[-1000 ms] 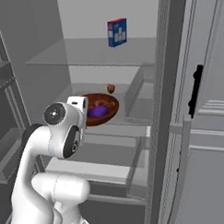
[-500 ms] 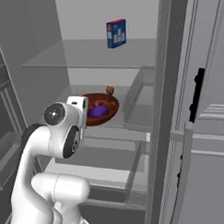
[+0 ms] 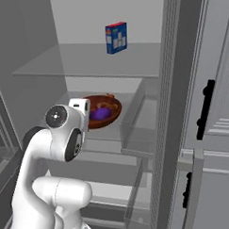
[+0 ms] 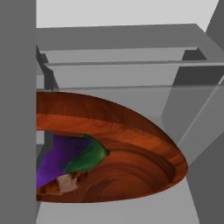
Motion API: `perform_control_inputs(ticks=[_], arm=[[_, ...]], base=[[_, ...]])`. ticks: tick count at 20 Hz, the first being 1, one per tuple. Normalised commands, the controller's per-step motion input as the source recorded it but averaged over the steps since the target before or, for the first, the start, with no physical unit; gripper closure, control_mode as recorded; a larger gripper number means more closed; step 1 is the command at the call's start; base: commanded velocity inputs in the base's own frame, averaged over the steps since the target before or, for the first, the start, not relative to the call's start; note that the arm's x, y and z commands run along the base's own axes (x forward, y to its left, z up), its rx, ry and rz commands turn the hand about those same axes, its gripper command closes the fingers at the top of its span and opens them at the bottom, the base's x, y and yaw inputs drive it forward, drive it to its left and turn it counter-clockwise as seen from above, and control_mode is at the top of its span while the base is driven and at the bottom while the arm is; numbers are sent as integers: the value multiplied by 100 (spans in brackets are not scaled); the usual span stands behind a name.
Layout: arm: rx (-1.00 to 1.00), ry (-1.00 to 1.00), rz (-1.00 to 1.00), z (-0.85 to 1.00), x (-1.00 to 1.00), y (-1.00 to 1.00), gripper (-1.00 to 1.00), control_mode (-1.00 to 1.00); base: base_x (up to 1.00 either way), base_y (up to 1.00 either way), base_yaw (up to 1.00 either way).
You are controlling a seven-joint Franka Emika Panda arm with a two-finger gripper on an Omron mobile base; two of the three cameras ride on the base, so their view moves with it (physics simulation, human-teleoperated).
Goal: Pick the chicken drumstick and eggplant from their plates and place them in the bowl. Then put the bowl in the fridge.
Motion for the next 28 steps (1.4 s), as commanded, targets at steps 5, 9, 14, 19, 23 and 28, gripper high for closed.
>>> perform_control_inputs(ticks=[5, 9, 14, 19, 23, 28], arm=[[0, 0, 5, -42, 31, -8, 100, -100], [0, 0, 7, -53, 51, -23, 100, -100], [0, 0, 6, -37, 82, -29, 100, -100], [0, 0, 1, -39, 61, -23, 100, -100], [0, 6, 0, -22, 64, -8, 100, -100], [0, 8, 0, -18, 61, -4, 100, -100]], base=[[0, 0, 0], [0, 0, 0], [0, 0, 0], [0, 0, 0], [0, 0, 0], [0, 0, 0]])
